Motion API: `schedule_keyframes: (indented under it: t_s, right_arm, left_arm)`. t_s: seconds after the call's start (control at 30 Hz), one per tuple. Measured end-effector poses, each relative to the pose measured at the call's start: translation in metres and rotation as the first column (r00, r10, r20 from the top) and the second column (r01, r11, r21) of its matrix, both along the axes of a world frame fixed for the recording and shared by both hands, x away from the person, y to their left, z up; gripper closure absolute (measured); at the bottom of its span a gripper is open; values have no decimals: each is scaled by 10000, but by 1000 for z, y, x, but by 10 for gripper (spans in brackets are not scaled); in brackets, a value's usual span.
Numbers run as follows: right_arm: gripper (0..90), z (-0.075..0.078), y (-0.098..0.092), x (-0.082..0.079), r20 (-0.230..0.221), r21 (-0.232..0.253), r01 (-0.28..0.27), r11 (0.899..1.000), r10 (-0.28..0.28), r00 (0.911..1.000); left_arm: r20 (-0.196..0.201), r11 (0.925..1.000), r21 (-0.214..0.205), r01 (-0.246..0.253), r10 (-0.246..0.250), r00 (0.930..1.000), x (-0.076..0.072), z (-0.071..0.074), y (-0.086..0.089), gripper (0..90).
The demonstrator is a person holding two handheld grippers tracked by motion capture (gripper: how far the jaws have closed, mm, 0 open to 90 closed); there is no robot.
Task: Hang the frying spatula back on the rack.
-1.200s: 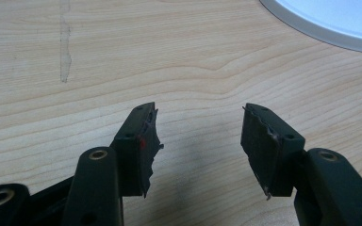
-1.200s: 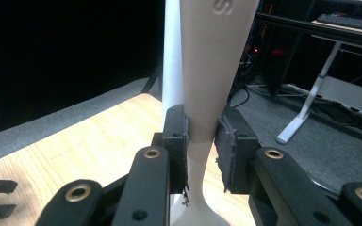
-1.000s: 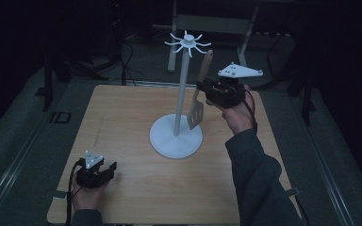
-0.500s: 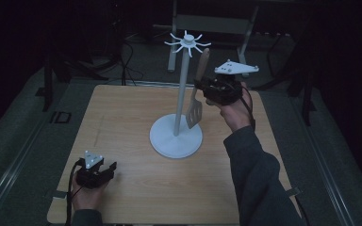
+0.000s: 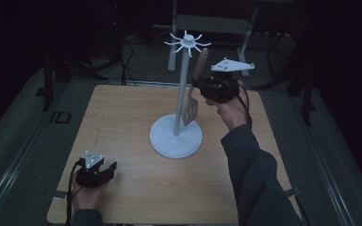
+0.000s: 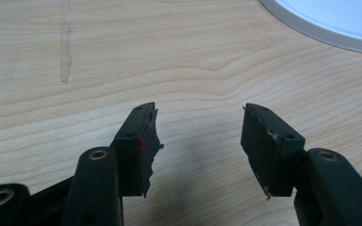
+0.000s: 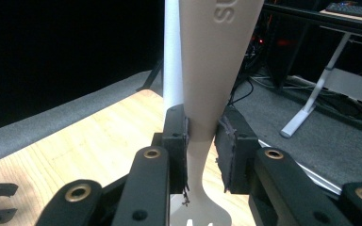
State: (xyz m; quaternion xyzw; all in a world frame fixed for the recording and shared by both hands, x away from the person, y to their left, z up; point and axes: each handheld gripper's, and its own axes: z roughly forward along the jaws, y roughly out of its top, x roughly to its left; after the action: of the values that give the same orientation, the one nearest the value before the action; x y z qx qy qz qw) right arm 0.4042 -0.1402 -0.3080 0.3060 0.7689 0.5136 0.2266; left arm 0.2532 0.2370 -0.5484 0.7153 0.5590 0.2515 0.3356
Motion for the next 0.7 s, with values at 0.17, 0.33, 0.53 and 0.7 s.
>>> schedule_keyframes:
  t_s: [0.17, 0.33, 0.53, 0.7]
  right_arm:
    - [748, 1, 3, 2, -36, -111, 25, 9999, -26, 10000]
    - [748, 2, 6, 4, -84, -74, 52, 10000, -53, 10000]
    - [747, 1, 9, 5, -94, -56, 2, 10000, -2, 10000]
    - [747, -1, 11, 6, -164, -130, 23, 9999, -25, 9999]
  left_arm:
    - [3, 10000, -4, 12, -12, 10000, 0, 0, 0, 462]
    - [2, 10000, -2, 26, -26, 10000, 0, 0, 0, 462]
    - [-2, 10000, 4, 30, -30, 10000, 0, 0, 0, 462]
    - [4, 10000, -14, 9, -9, 10000, 0, 0, 0, 462]
